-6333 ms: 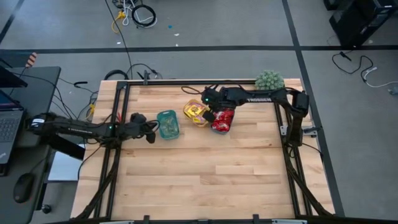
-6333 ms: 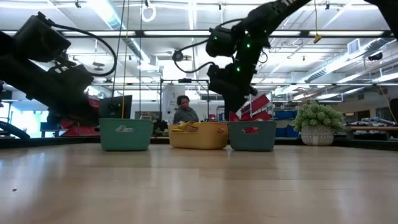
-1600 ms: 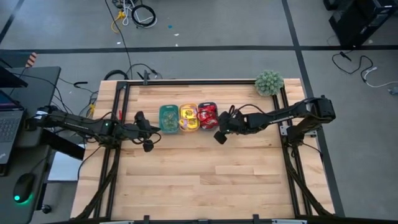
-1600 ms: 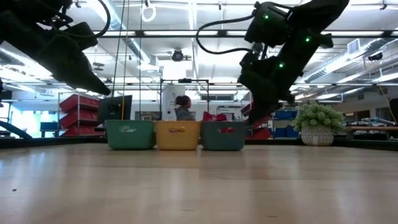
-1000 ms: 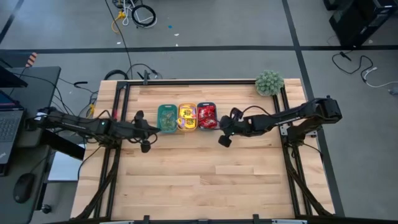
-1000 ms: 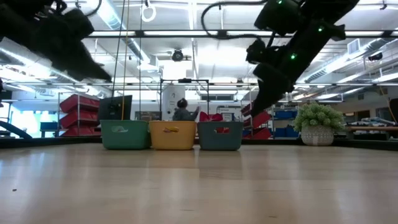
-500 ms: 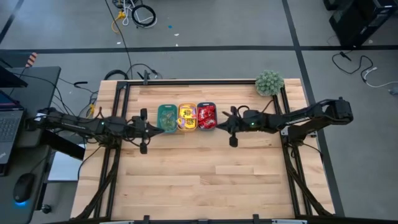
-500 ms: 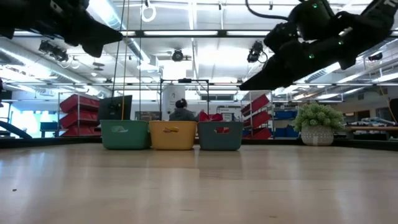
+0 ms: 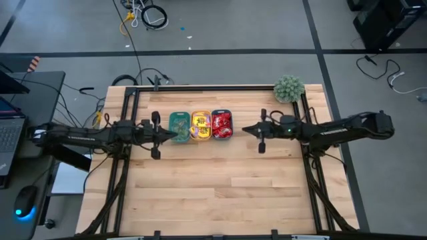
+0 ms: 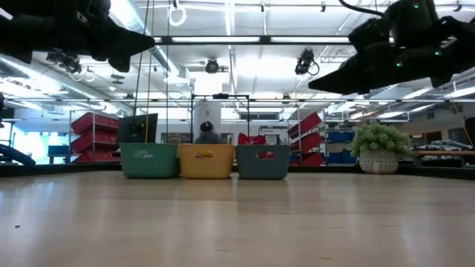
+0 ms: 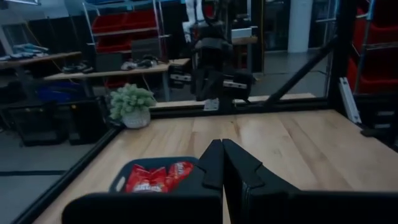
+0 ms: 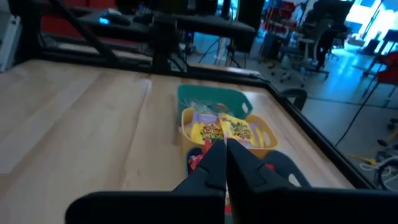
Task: Sort candy
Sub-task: Return to Home Position
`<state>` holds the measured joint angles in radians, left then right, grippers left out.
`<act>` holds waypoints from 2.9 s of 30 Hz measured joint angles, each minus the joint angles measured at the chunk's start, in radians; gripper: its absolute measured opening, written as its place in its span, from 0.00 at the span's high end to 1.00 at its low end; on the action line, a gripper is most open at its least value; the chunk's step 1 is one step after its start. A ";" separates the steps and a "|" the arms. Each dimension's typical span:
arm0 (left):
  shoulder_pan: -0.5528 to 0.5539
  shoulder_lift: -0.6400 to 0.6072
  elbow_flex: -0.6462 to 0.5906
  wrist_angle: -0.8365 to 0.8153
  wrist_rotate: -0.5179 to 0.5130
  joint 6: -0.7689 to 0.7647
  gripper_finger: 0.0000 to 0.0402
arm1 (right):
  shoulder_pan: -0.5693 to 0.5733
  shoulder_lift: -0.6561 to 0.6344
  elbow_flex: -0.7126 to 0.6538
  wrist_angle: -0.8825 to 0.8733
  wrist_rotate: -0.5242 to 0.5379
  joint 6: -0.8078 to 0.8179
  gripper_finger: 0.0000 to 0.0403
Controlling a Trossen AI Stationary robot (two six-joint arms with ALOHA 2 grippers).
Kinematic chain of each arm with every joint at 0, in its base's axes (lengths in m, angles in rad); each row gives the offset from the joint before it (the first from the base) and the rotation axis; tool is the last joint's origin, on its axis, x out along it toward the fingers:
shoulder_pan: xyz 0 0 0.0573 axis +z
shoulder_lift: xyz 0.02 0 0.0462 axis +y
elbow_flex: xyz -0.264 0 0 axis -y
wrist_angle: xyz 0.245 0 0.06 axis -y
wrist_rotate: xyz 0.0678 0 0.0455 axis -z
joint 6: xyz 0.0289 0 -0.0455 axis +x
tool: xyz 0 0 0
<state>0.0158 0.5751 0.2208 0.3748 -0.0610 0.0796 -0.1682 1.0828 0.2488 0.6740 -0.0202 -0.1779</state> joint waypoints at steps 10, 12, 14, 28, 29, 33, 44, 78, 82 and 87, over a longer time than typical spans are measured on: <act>0.018 -0.108 -0.034 -0.046 0.002 0.022 1.00 | -0.087 -0.239 -0.163 0.012 -0.090 0.031 1.00; 0.018 -0.128 -0.066 -0.022 0.002 0.021 1.00 | -0.104 -0.274 -0.189 0.013 -0.114 0.052 1.00; 0.023 -0.145 -0.092 -0.003 0.002 0.021 1.00 | -0.116 -0.302 -0.209 0.011 -0.131 0.059 1.00; 0.134 -0.397 -0.204 -0.083 0.090 -0.005 1.00 | -0.155 -0.529 -0.242 -0.195 -0.139 0.054 1.00; 0.138 -0.420 -0.204 -0.110 0.090 -0.008 1.00 | -0.157 -0.550 -0.242 -0.219 -0.139 0.052 1.00; 0.144 -0.527 -0.205 -0.239 0.092 -0.027 1.00 | -0.167 -0.655 -0.242 -0.342 -0.139 0.047 1.00; 0.148 -0.575 -0.212 -0.260 0.046 0.016 0.99 | -0.168 -0.995 -0.242 -0.635 -0.128 0.062 1.00; 0.148 -0.575 -0.213 -0.335 0.009 -0.005 0.99 | -0.085 -1.049 -0.242 -0.622 0.251 0.125 1.00; 0.148 -0.575 -0.213 -0.349 0.006 -0.005 0.99 | -0.081 -1.043 -0.242 -0.622 0.252 0.117 1.00; 0.148 -0.575 -0.213 -0.344 0.006 -0.005 0.99 | -0.089 -1.043 -0.242 -0.622 0.253 0.090 1.00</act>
<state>0.1642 -0.0002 0.0074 0.0312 -0.0547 0.0742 -0.2577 0.0395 0.0063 0.0521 0.2324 -0.0878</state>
